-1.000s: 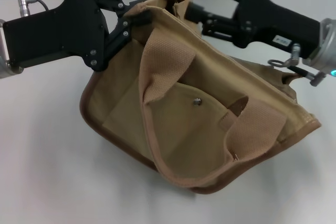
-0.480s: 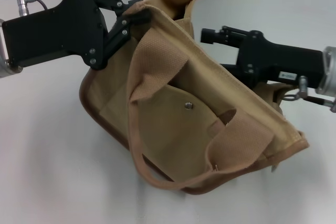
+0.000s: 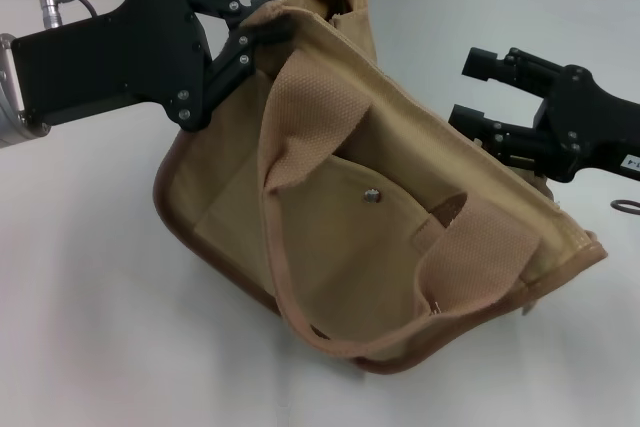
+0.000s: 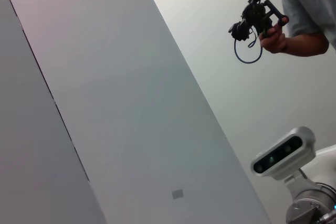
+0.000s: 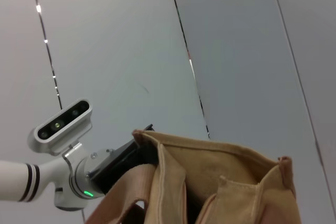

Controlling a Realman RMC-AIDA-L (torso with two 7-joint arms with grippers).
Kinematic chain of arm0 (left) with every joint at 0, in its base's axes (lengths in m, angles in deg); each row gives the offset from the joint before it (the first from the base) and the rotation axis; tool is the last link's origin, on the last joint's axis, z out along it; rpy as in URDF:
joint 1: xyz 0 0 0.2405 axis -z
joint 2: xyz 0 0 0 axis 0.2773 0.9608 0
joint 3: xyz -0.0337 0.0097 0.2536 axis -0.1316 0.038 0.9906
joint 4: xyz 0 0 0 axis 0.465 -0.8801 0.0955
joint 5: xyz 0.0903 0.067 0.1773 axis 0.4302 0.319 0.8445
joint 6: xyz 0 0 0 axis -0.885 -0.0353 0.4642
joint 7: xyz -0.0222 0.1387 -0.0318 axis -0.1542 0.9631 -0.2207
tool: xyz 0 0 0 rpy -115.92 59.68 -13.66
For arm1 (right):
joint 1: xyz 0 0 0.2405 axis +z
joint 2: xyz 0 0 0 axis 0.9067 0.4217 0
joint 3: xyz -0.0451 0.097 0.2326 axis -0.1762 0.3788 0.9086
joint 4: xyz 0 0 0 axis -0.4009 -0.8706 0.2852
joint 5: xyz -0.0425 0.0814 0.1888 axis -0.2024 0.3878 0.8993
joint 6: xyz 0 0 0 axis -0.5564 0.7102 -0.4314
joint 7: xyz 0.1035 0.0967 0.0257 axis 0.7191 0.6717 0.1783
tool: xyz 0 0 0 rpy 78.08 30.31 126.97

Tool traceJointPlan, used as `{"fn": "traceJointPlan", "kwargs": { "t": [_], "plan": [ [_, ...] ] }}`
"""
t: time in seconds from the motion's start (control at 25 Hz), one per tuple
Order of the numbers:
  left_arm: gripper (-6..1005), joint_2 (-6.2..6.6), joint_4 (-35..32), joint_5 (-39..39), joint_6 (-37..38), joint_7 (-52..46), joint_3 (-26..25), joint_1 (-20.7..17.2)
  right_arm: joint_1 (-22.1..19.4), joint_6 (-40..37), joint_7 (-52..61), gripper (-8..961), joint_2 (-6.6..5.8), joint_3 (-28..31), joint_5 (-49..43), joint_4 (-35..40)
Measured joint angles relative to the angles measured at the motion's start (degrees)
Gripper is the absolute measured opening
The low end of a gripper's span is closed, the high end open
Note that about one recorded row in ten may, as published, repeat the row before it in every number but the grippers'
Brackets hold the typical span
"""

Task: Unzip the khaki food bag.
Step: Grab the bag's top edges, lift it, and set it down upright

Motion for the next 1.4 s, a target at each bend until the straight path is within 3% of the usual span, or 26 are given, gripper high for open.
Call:
{"fn": "traceJointPlan", "kwargs": {
  "t": [0.28,0.52,0.68,0.92,1.0,1.24,1.4],
  "plan": [
    [62,0.05,0.1,0.0,0.0,0.0,0.0,0.3,1.6,2.1,-10.0,827,0.84,-0.8,-0.3,0.5],
    [63,-0.03,0.2,0.0,0.0,0.0,0.0,0.6,3.9,6.4,-15.8,827,1.11,-7.0,-1.7,0.9],
    [63,-0.02,0.3,0.0,0.0,0.0,0.0,0.9,3.9,8.9,-17.0,827,1.22,-11.0,-1.7,2.8],
    [64,-0.06,0.4,0.0,0.0,0.0,0.0,1.1,3.9,10.3,-17.6,826,1.48,-12.0,-1.3,4.0],
    [64,-0.06,0.4,0.0,0.0,0.0,0.0,1.1,4.0,11.2,-18.3,641,1.63,-12.9,-0.1,3.9],
    [65,-0.09,0.4,-0.1,0.1,-0.2,0.1,1.2,3.6,13.0,-20.8,400,1.70,-17.4,3.9,3.4],
    [65,-0.09,0.4,-0.1,0.1,-0.2,0.1,1.2,3.7,13.1,-22.6,329,1.71,-19.4,4.7,3.2]
  ]
}}
